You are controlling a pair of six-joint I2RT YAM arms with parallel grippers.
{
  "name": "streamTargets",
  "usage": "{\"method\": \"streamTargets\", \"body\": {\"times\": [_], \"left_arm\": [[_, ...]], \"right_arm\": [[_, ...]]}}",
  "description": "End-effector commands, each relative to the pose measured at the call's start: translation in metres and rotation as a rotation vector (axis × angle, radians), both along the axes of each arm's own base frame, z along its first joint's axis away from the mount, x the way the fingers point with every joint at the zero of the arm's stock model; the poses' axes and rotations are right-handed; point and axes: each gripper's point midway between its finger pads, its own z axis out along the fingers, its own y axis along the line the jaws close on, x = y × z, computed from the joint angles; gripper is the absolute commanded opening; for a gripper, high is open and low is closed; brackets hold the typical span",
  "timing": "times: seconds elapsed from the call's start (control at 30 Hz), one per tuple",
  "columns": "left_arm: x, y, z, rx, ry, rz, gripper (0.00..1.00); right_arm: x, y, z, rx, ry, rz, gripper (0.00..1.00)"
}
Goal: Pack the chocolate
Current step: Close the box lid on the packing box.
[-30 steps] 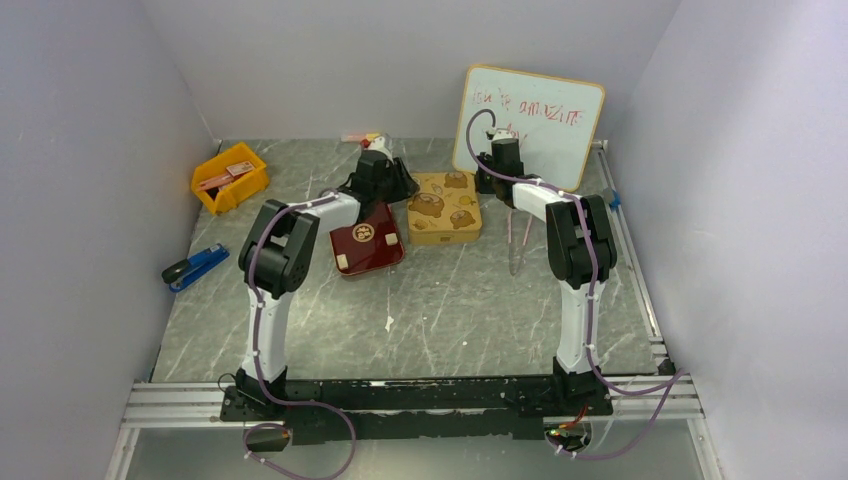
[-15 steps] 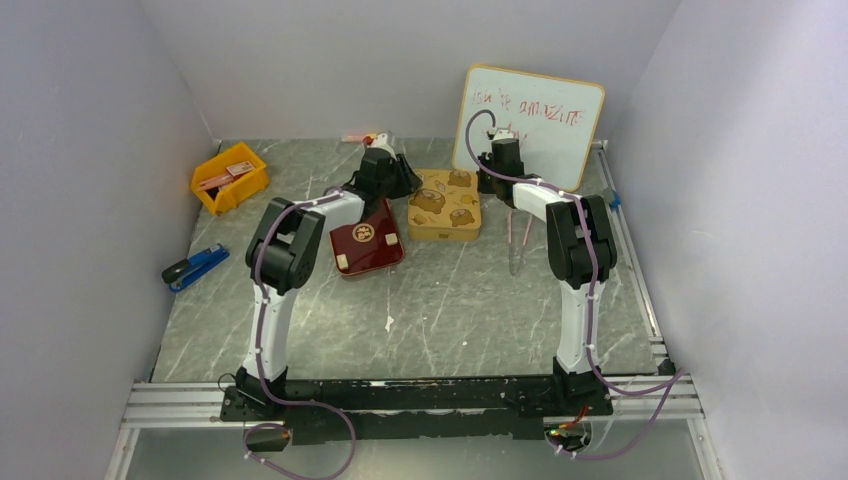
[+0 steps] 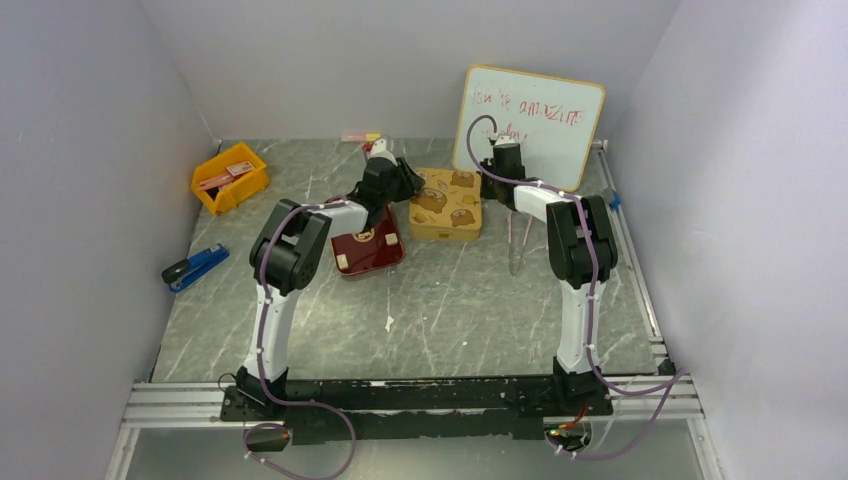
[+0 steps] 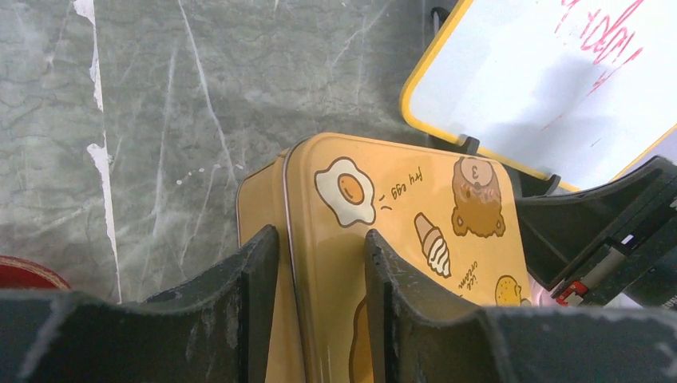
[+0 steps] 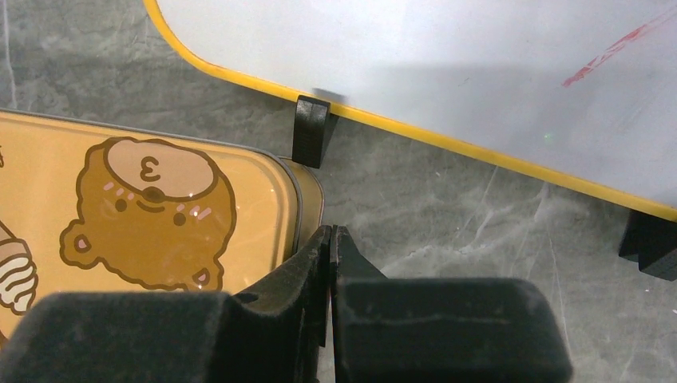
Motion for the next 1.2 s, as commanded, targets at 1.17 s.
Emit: {"method": "streamTargets", "body": {"times": [1.17], "left_arm": [[-0.254,-0.059,-0.147,-0.263,0.807,-0.340,0.05]], "right_arm": [[-0.013,0.029,0.052,0.148,-0.045,0.006,0.12]]}}
